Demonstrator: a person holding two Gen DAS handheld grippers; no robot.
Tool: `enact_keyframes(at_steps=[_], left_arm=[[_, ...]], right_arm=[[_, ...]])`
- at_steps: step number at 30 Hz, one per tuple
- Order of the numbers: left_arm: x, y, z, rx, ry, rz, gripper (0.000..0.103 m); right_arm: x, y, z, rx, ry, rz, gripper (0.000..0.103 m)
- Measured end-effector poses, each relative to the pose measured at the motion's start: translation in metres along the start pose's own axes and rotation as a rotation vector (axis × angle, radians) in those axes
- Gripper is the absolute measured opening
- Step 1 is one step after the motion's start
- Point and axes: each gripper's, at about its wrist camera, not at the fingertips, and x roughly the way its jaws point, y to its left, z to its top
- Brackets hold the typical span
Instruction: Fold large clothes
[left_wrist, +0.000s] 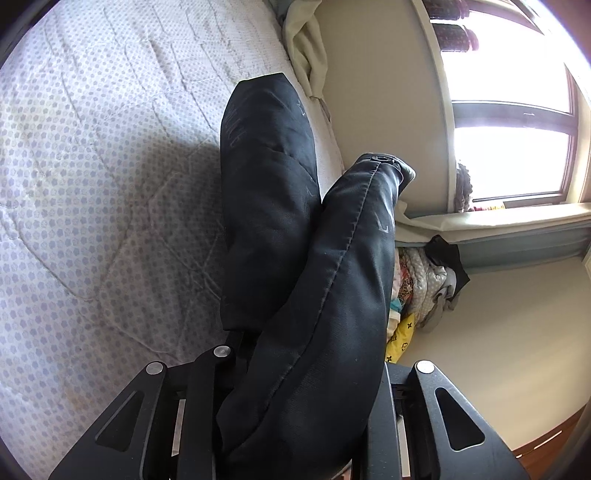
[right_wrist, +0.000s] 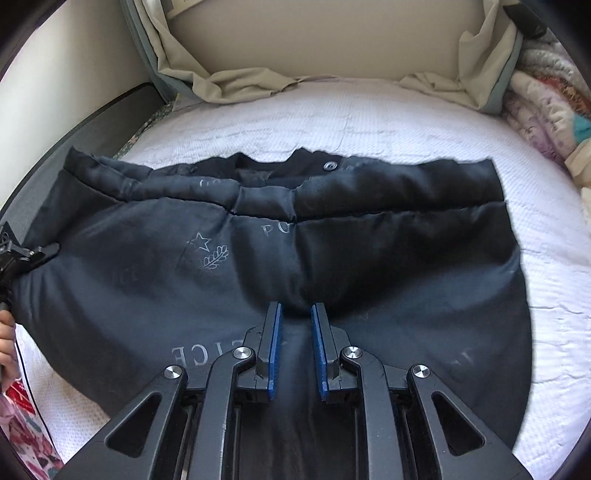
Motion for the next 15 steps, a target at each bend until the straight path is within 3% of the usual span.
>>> enact_keyframes(at_steps=[8, 15], left_arm=[[-0.002, -0.033, -0.008, 0.1, -0.014, 0.054, 0.029], [0.008, -0.102, -0.032, 0.296, -0.047, 0.132, 0.029]], right_arm=[[0.027, -0.011, 0.0, 0.017, 0.038, -0.007, 0.0], [0.038, -0.014, -0.001, 0.04, 0.05, -0.034, 0.0]])
